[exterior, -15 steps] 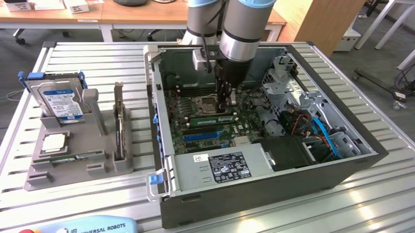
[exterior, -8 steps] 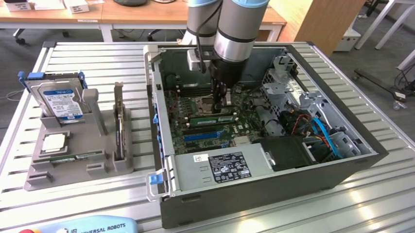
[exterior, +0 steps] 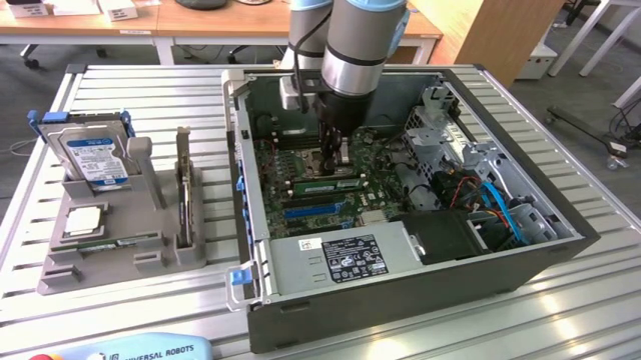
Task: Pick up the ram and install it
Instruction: 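Press down the ram until it locks into place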
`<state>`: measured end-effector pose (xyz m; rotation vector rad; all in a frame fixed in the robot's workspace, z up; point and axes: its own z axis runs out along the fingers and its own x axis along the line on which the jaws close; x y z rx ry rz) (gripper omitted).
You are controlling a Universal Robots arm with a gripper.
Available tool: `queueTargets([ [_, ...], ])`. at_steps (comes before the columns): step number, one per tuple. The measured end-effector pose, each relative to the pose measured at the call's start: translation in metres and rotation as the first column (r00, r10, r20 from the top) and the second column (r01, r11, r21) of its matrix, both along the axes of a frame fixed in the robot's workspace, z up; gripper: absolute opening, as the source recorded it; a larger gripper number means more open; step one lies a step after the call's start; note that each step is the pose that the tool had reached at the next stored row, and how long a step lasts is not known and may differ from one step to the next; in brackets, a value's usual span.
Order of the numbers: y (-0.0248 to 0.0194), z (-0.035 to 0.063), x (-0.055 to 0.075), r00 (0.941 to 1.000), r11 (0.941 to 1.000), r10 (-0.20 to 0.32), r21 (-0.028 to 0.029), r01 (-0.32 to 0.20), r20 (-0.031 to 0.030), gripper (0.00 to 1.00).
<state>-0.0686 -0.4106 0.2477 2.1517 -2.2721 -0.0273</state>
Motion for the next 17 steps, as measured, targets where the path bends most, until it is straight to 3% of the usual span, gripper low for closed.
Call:
queueTargets([
  [10, 0.0002, 0.0000, -0.013, 1.0000, 1.0000, 0.000, 0.0000, 0.000, -0.0001, 0.10],
  [17, 0.0002, 0.0000, -0.015, 1.0000, 1.0000, 0.000, 0.0000, 0.000, -0.0001, 0.10],
])
